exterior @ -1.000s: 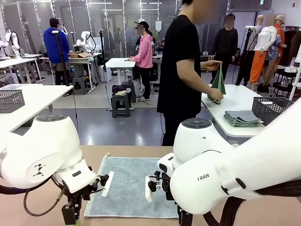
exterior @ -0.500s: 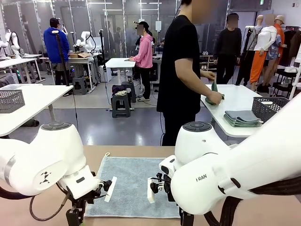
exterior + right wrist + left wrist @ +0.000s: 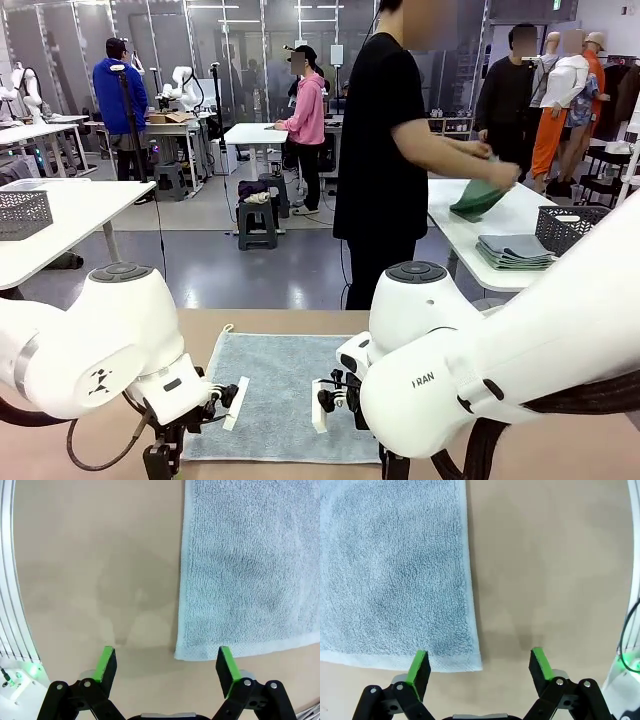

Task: Fold the towels and place them in the basket.
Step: When a person lays out a Towel with hook on the table, fold it in half twice.

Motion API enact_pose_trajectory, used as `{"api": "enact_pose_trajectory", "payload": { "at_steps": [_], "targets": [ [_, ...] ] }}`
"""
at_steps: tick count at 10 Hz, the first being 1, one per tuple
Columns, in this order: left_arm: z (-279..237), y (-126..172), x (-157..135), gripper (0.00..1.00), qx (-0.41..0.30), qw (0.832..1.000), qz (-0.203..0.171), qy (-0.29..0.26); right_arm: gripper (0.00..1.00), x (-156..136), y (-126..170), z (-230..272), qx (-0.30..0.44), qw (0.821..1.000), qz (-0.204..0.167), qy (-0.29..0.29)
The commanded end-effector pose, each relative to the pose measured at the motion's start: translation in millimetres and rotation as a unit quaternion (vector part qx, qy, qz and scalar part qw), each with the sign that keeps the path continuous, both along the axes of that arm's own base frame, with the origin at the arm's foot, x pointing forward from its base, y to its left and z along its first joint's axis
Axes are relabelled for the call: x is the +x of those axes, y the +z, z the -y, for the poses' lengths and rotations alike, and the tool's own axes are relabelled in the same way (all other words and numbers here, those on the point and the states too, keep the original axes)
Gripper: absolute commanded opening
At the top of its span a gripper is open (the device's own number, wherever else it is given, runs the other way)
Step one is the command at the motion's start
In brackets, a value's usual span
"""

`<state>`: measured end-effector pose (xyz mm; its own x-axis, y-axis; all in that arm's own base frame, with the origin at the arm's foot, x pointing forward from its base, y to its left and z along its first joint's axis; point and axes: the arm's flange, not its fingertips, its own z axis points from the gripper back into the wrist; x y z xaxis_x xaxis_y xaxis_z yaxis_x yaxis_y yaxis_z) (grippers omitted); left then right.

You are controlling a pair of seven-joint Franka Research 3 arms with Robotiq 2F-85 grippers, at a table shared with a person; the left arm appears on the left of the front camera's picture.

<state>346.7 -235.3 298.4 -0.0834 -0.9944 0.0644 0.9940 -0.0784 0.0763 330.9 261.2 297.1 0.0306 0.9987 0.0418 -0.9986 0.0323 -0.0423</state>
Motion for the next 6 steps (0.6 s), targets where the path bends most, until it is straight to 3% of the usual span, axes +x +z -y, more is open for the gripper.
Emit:
{"api": "enact_pose_trajectory", "payload": {
  "at_steps": [1, 5, 6],
  "targets": [
    [0.9, -4.5, 9.6, 1.00, -0.011, 1.000, 0.010, -0.013, 1.00, 4.1, -6.2, -5.9, -0.001, 1.000, 0.008, -0.005],
    [0.2, -8.4, 17.0, 1.00, -0.015, 1.000, 0.008, -0.010, 1.00, 8.1, -11.2, -6.5, -0.001, 1.000, 0.008, -0.009],
    [0.1, -9.3, 18.2, 0.95, -0.015, 1.000, 0.006, -0.011, 0.89, 10.5, -13.7, -6.5, -0.008, 1.000, 0.003, -0.001]
  ]
}}
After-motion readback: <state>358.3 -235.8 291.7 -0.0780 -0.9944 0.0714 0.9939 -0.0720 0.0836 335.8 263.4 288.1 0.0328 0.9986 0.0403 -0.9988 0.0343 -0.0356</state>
